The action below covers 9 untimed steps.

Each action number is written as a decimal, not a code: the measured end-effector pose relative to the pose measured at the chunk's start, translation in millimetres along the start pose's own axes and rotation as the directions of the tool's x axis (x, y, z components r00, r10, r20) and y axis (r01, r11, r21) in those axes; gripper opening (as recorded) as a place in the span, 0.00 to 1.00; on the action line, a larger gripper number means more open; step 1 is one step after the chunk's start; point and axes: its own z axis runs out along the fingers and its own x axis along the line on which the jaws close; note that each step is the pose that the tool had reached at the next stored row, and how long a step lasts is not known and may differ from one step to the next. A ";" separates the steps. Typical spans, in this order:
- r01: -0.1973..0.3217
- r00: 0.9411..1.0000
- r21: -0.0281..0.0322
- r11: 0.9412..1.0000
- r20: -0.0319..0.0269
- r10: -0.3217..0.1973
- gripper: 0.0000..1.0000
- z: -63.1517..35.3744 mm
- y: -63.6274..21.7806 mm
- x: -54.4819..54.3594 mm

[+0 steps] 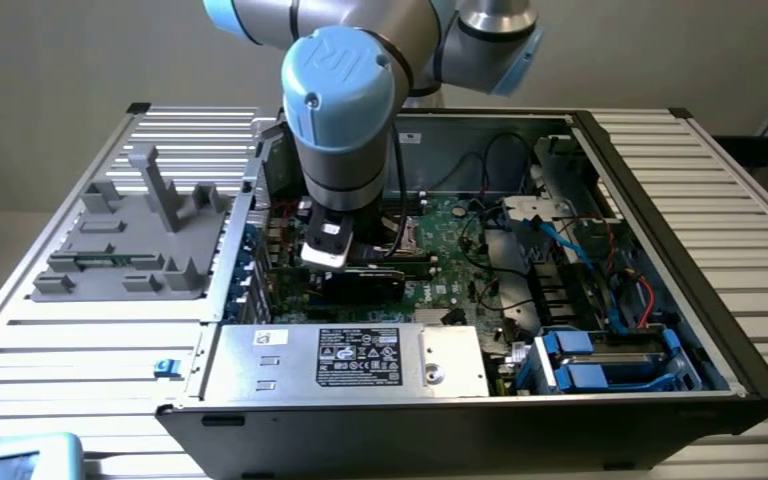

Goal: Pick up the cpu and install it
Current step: 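Install the second cpu locking lever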

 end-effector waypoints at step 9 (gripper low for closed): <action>0.000 1.000 -0.002 1.000 -0.001 0.000 0.11 3.6 0.0 0.0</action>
